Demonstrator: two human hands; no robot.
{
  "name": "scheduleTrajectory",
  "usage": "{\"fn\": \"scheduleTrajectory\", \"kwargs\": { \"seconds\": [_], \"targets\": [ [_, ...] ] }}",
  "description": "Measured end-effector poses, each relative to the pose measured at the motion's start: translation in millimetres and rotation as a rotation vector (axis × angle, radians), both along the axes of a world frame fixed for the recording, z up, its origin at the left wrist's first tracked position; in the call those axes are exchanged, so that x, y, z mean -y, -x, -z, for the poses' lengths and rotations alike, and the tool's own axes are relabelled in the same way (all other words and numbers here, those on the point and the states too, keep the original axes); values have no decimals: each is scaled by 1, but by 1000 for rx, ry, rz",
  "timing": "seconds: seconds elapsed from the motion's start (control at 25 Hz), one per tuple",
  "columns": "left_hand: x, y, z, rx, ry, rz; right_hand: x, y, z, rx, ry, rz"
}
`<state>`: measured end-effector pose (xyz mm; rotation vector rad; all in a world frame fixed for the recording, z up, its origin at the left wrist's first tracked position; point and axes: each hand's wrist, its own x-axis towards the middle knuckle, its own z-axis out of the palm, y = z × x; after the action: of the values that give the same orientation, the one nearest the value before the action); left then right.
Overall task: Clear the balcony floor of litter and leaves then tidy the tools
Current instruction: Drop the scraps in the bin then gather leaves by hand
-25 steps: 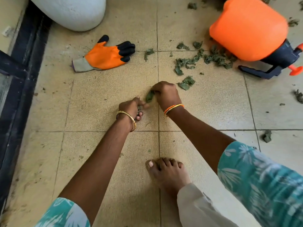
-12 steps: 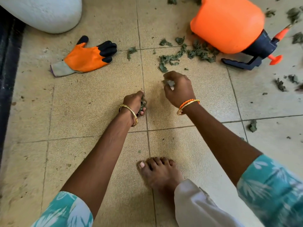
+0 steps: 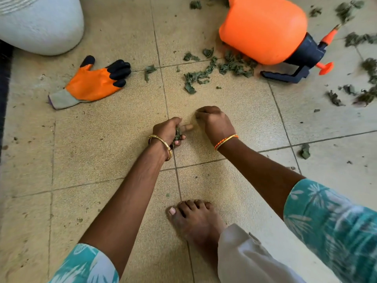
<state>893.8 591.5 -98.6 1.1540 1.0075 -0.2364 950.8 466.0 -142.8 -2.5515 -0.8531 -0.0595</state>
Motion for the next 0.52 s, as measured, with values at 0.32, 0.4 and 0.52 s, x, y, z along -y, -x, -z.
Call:
{"fn": "scheduleTrajectory", "kwargs": {
  "seconds": [0.32, 0.4, 0.52],
  "targets": [
    [39, -10, 8, 97, -15, 245, 32, 26, -48, -549, -558, 458],
    [57, -14, 6, 100, -89, 313, 45, 31, -52, -579, -509, 463],
    [80, -22, 8, 65, -85, 324, 83, 33, -54, -438, -494, 627]
  ]
}}
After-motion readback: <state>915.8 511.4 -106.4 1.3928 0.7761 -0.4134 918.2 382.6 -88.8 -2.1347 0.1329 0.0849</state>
